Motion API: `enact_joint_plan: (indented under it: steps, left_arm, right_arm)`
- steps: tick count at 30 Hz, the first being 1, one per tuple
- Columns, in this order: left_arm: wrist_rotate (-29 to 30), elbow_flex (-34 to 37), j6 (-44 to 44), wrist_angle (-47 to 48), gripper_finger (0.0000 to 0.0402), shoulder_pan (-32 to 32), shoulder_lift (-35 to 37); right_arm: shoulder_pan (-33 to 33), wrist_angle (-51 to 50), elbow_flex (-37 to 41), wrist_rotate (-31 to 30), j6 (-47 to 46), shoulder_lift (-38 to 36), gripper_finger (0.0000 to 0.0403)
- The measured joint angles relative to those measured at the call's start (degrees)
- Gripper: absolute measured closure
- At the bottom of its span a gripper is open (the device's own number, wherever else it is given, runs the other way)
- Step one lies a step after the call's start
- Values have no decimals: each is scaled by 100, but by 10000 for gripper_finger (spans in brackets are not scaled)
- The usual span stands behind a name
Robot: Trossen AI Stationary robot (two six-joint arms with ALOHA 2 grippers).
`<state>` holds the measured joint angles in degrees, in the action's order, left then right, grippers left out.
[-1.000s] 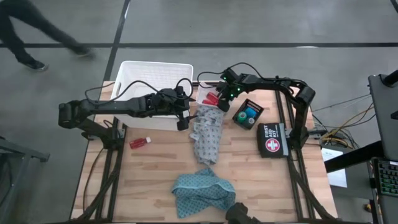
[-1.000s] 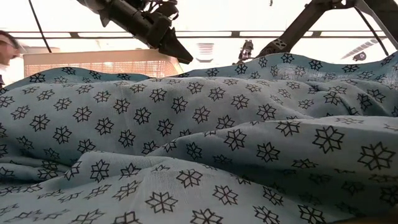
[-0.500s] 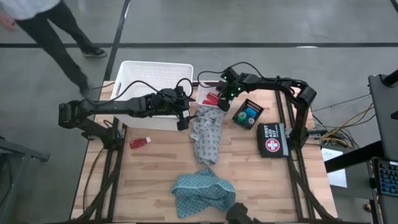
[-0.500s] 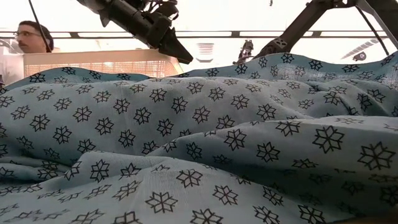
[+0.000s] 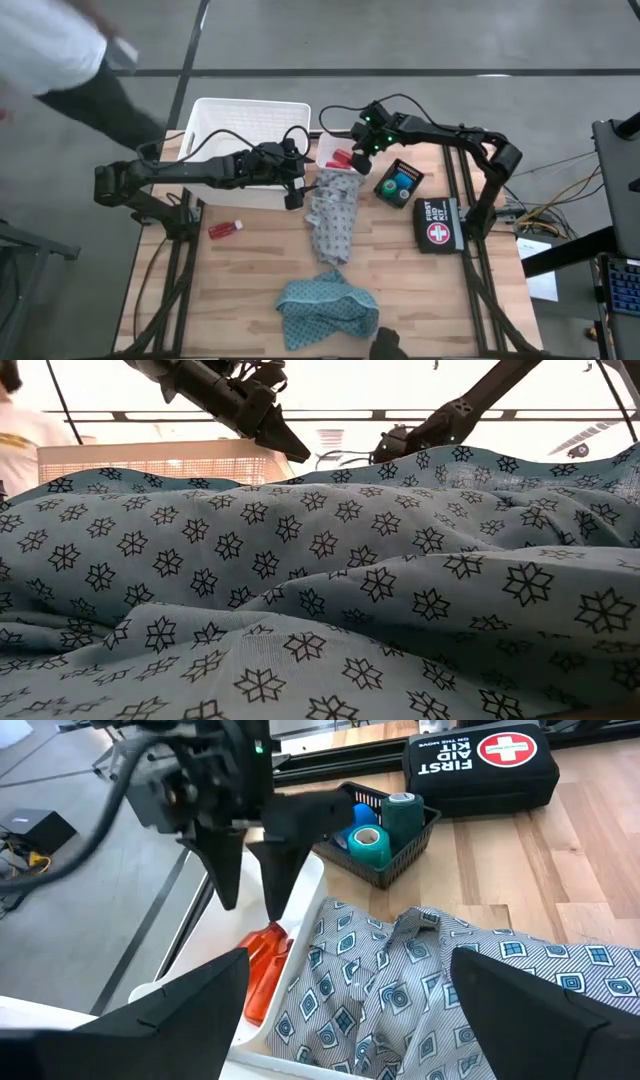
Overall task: Pick & Place Medicine items
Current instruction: Put the red medicine bottle into the small white bin
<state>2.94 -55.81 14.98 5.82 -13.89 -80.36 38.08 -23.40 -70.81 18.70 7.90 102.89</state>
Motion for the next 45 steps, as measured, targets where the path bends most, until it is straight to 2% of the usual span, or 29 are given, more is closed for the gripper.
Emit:
enact_joint_plan:
  steps: [9, 14, 23, 31, 38, 45]
  left_arm:
    - [0, 0, 0, 0, 54, 0, 0]
    - [0, 0, -2, 0, 54, 2, 0]
    - [-1, 0, 0, 0, 55, 2, 1]
    - [0, 0, 0, 2, 54, 0, 2]
    - [-2, 0, 0, 2, 54, 1, 0]
    - [-1, 0, 0, 0, 54, 0, 0]
  right_arm:
    - [-281, 41, 15, -75, -77, -591, 111]
    - [-484, 519, 304, -95, -322, -1158, 122]
    - [-964, 2179, 1997, -85, -702, -2743, 145]
    - [-1272, 3854, 3693, -90, -990, -4212, 147]
    - [-1272, 4139, 4472, -81, -991, -5013, 148]
    - [-1270, 4144, 4688, -79, -989, -5253, 150]
